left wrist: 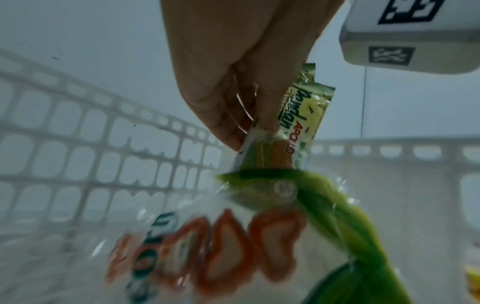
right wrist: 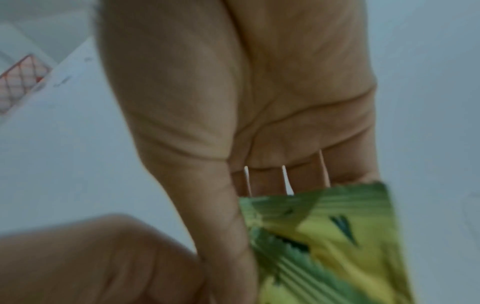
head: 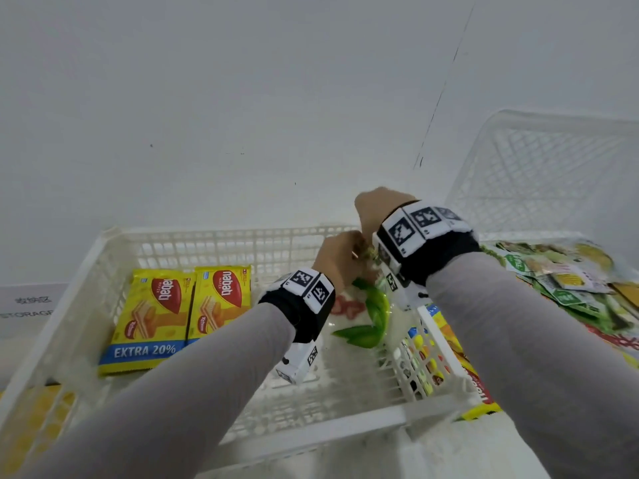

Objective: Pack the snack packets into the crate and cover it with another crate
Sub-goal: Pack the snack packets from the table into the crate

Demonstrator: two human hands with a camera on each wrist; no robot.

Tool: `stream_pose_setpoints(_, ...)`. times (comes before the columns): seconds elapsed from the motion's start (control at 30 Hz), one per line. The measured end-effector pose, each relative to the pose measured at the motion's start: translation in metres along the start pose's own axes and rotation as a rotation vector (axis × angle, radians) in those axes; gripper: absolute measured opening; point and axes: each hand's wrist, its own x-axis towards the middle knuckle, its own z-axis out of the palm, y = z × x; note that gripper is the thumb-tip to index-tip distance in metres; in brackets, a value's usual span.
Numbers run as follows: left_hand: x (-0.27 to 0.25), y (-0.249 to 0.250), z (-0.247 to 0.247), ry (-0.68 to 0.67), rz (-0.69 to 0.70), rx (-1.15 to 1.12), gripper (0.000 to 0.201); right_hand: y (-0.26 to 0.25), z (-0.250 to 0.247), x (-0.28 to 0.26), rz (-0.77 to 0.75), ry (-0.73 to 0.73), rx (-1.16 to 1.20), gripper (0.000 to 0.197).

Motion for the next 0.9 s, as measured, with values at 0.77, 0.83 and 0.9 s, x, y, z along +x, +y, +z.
stream_pose_setpoints(0.77, -0.032, -0.091, -0.079, 0.188, -0.51, -0.542, 0.016, -0.056, 0.08, 0.023, 0.27, -0.198, 1.532, 0.014)
stream_pose_setpoints(0.83, -0.035, -0.1, -0.074, 0.123, -0.588, -0.406, 0.022, -0.063, 0.09, 0.026, 0.235, -0.251, 1.299, 0.017)
stream_pose_setpoints(0.9, -0.039, -0.106, -0.067, 0.037, -0.601, -0.193, 0.046, -0.07, 0.096, 0.025, 0.16, -0.38, 1.147, 0.021)
